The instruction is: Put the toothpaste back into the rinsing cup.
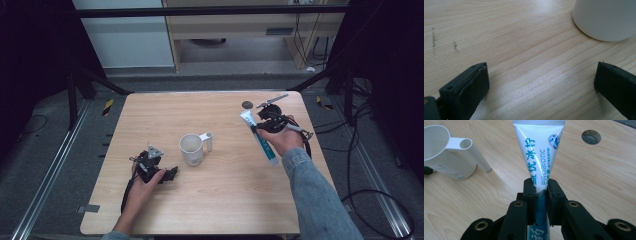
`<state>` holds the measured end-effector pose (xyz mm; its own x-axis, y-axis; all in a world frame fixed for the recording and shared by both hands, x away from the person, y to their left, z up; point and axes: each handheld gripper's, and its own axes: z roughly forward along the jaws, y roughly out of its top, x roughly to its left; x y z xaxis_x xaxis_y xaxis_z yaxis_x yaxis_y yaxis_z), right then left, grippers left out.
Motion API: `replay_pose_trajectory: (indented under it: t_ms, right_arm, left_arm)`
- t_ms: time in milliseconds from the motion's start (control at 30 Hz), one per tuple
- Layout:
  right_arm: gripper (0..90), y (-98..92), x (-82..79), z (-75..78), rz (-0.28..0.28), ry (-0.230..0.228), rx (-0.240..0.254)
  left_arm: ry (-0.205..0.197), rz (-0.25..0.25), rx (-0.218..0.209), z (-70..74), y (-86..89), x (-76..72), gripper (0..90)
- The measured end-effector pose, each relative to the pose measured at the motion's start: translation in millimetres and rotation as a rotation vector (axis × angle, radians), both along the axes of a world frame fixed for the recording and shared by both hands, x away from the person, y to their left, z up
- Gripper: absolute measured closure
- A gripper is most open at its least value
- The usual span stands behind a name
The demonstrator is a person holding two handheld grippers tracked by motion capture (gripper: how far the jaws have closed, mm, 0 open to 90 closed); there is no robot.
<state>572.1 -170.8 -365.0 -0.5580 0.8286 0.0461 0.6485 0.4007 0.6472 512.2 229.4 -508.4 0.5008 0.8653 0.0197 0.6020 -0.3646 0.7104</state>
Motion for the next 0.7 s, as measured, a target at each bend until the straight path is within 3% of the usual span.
replay_pose_trajectory:
  t_ms: [433,700]
  right_arm:
    - [79.3,22.1,6.8,10.6,0.000,-0.089,0.068]
    - [79.3,36.6,10.8,15.8,-0.031,-0.156,0.116]
  left_arm:
    - [-0.001,0.004,-0.002,-0.1,-0.2,-0.3,0.0]
    - [-0.001,0.007,-0.002,-0.1,-0.5,-0.4,0.0]
